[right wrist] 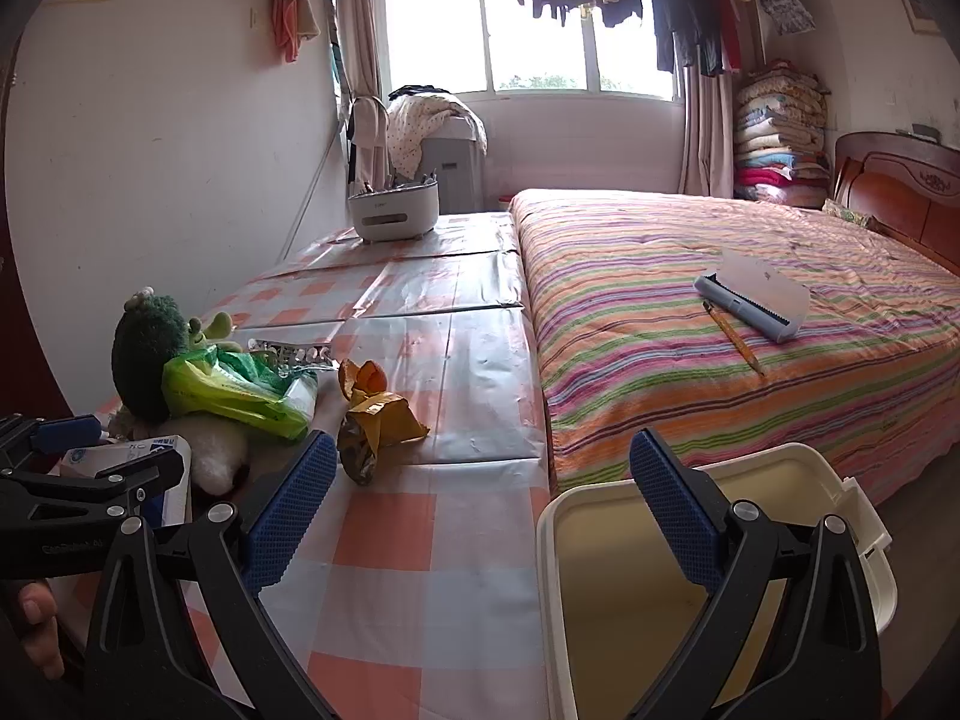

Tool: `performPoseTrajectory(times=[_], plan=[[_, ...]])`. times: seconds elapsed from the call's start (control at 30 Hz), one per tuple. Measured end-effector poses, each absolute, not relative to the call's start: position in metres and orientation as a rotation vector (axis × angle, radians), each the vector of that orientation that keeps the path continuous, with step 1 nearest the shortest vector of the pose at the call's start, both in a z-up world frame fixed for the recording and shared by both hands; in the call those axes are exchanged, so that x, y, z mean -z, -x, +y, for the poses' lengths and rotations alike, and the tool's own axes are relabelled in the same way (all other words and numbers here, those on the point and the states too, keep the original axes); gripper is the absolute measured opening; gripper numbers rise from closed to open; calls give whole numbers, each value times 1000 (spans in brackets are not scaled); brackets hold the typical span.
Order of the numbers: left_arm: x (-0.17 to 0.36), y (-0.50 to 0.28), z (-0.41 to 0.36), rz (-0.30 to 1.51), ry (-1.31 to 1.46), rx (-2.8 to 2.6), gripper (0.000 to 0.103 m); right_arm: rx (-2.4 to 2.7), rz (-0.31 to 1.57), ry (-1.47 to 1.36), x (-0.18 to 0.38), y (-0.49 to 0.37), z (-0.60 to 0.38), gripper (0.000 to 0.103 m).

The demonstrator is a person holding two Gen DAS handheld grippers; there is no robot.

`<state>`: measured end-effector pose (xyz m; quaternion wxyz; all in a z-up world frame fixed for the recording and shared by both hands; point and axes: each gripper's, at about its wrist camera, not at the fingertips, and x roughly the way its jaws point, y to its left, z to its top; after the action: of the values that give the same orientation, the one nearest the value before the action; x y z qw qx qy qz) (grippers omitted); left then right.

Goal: Collect trash
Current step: 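Move both tools toward the yellow wrapper on the table, then grasp the yellow snack wrapper with the right gripper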

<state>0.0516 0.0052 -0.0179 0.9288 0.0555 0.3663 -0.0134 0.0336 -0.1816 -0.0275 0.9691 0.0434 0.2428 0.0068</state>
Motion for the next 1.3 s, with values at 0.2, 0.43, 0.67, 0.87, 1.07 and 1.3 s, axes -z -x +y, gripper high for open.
performPoseTrajectory(times=[0.2, 0.43, 0.67, 0.87, 1.07, 1.3], plan=[[18, -52, 6, 750, -112, 27, 92, -10, 491, -80, 30, -36, -180, 97], [16, -53, 5, 748, -115, 27, 92, -19, 505, -88, 33, -42, -180, 97], [15, -55, 18, 751, -96, 2, 92, -47, 525, -104, 37, -51, -176, 97], [19, -59, 33, 766, -81, -27, 92, -74, 534, -89, 37, -58, -161, 97], [21, -61, 42, 775, -69, -43, 92, -81, 547, -77, 40, -70, -149, 97], [20, -62, 56, 775, -51, -61, 92, -90, 588, -90, 44, -91, -138, 97]])
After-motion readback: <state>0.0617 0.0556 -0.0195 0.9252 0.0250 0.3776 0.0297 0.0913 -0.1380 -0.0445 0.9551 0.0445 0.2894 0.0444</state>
